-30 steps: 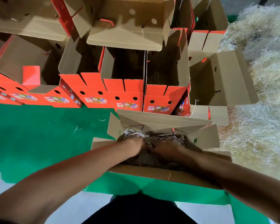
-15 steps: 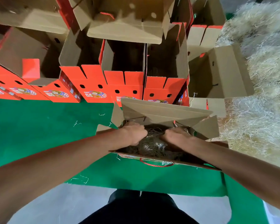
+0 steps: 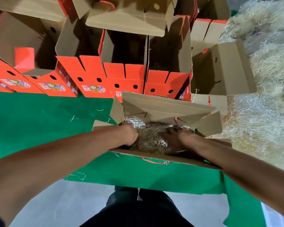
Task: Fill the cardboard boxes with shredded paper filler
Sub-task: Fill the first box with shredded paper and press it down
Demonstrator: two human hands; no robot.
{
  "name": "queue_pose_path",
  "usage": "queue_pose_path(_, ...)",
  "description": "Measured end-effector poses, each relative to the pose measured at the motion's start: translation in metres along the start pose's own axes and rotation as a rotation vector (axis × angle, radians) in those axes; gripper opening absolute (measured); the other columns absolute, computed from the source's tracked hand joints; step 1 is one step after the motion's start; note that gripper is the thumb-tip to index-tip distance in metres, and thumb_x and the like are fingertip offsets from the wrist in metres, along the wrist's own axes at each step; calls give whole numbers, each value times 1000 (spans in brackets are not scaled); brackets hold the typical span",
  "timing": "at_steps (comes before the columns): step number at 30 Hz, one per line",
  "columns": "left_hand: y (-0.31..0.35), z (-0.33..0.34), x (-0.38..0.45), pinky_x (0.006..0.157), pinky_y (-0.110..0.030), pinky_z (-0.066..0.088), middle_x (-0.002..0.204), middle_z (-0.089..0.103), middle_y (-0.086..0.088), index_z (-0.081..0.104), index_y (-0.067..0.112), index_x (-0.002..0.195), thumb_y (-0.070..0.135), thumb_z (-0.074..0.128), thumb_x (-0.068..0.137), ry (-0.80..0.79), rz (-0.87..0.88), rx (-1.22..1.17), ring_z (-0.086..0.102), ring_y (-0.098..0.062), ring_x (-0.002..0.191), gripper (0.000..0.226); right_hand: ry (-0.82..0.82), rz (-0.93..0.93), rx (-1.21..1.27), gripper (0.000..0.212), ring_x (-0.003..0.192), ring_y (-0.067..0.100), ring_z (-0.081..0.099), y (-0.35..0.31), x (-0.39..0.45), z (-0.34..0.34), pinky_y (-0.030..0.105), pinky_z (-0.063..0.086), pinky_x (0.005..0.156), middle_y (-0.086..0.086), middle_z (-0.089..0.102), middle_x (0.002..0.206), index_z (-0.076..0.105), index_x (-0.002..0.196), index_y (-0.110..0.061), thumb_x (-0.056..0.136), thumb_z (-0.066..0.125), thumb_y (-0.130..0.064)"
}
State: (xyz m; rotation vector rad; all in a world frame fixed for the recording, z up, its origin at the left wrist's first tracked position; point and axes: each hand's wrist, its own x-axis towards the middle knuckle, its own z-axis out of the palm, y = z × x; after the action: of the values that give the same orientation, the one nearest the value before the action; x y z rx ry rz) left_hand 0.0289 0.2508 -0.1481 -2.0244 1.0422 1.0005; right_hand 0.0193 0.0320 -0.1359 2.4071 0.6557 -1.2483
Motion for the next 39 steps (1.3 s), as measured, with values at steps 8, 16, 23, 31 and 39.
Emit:
queue_pose_path(8, -5, -28, -27, 79, -39, 56, 109, 69, -12, 68, 6, 109, 7, 61, 87, 352, -60, -233, 67, -32, 101, 23, 227, -134, 13, 17, 81, 23, 56, -3, -22, -25, 37, 51, 79, 7, 62, 93, 67, 108, -10, 99, 53, -16)
queue_pose_path(16, 0, -17, -3, 104, -45, 45, 133, 54, -8, 57, 10, 129, 8, 60, 93, 271, 21, -201, 49, -27, 129, 36, 211, -304, -304, 40, 135, 33, 47, -15, 5, -15, 48, 44, 107, 14, 44, 149, 47, 142, -9, 104, 45, -22)
queue_pose_path(23, 0, -14, 12, 109, -50, 40, 166, 13, 4, 42, 23, 149, 28, 62, 96, -91, -99, -170, 21, -29, 150, 57, 194, -199, -223, 92, 146, 36, 31, -4, 27, 12, 50, 44, 103, 13, 15, 165, 15, 159, -12, 88, 70, -34)
queue_pose_path(31, 2, -21, -6, 100, -45, 47, 141, 49, -7, 59, 17, 131, 13, 60, 94, 168, -96, -179, 48, -30, 131, 38, 217, -186, -75, 67, 133, 32, 49, -4, 18, 8, 46, 47, 103, 12, 42, 152, 37, 150, -16, 93, 64, -38)
queue_pose_path(39, 9, -22, 6, 105, -45, 42, 137, 49, -7, 61, 10, 127, 10, 49, 99, 290, 92, -63, 40, -23, 131, 31, 227, -247, -181, 58, 141, 36, 40, -4, 17, 4, 49, 44, 108, 14, 35, 157, 34, 153, -11, 100, 53, -25)
